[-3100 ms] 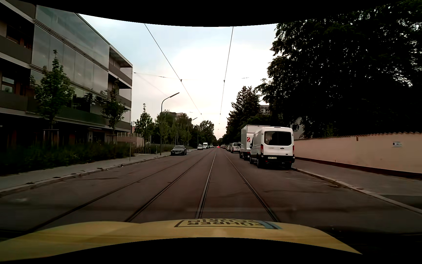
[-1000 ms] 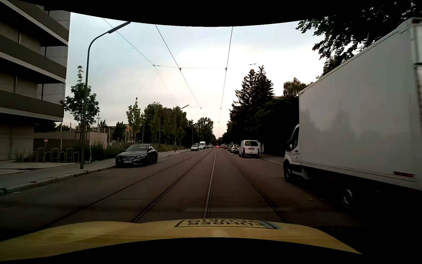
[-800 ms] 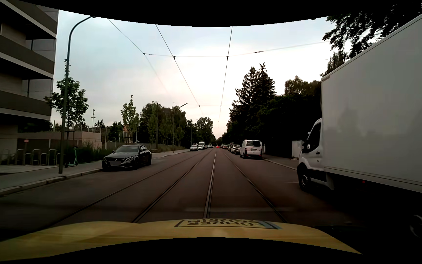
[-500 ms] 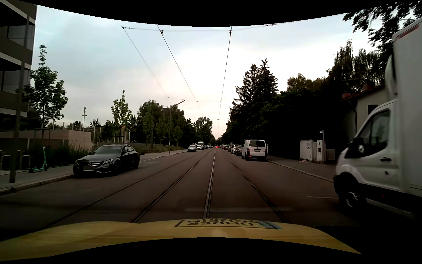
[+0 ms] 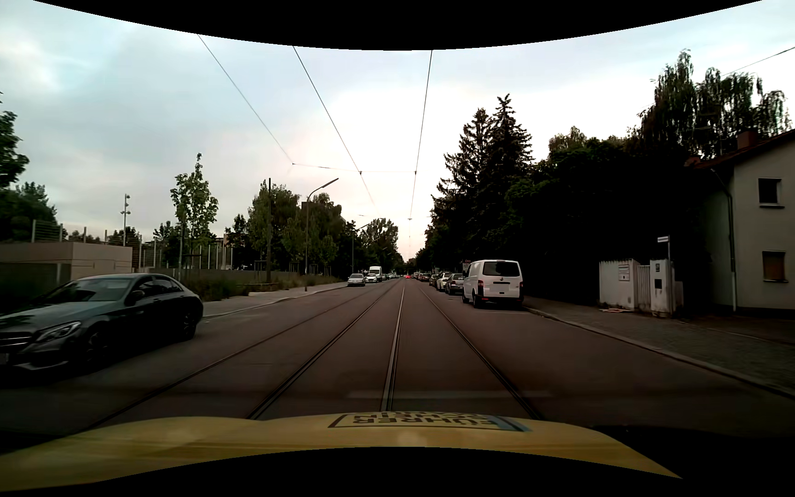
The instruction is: Follow the waypoints while adhering to traffic rules and regulations
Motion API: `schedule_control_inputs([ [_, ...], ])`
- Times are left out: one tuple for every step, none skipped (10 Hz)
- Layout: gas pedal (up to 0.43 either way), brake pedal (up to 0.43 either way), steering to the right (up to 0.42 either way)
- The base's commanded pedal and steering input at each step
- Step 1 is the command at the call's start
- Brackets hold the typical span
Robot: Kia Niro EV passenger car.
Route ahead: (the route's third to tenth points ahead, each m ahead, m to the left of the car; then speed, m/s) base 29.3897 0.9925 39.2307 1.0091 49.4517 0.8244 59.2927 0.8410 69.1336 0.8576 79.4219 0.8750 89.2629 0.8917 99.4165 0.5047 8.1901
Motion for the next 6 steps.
schedule_control_inputs([
  [0.059,0.000,0.004],
  [0.059,0.000,0.004],
  [0.059,0.000,0.004],
  [0.059,0.000,0.004],
  [0.059,0.000,0.004],
  [0.059,0.000,0.004],
])
